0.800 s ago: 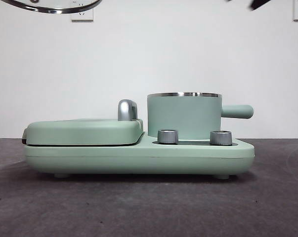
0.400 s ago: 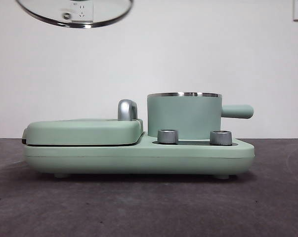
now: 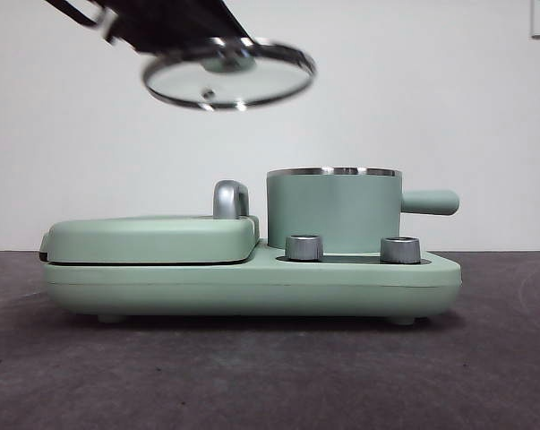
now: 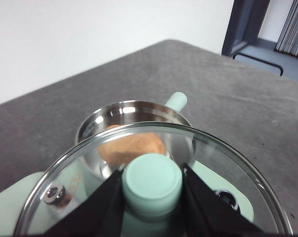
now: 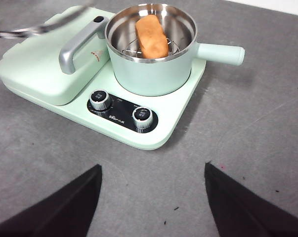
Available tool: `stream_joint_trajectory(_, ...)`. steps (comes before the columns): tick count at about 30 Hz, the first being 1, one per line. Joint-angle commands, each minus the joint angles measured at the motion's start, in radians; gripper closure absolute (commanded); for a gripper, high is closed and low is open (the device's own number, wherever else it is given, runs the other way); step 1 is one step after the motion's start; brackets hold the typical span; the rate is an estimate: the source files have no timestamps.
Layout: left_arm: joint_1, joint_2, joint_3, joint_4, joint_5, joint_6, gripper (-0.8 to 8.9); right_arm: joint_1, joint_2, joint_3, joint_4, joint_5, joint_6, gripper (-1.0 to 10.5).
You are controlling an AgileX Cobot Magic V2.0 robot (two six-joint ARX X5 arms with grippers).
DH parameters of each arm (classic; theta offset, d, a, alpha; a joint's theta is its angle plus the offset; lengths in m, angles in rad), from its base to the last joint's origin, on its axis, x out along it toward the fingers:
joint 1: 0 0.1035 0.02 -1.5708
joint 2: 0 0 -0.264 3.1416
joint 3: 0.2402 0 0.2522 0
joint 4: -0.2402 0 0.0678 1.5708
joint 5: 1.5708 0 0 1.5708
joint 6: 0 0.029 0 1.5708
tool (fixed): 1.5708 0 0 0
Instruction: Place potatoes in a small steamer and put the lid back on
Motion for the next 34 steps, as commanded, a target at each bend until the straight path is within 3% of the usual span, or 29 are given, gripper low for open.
stream_joint_trajectory(1, -0.017, 0.085, 0.112, 0.051, 0.01, 0.033, 8.0, 0.006, 0.003, 0.005, 0.007, 0.003, 0.03, 6.2)
stream_joint_trajectory(15, -0.055, 0.446, 0.481, 0.037, 0.01, 0.122, 8.0, 0.006, 0.004, 0.005, 0.012, 0.003, 0.031, 6.2)
stream_joint_trajectory(34, -0.061, 0.613, 0.509, 0.116, 0.014, 0.134, 8.0, 0.006, 0.004, 0.005, 0.019, 0.005, 0.039, 6.2)
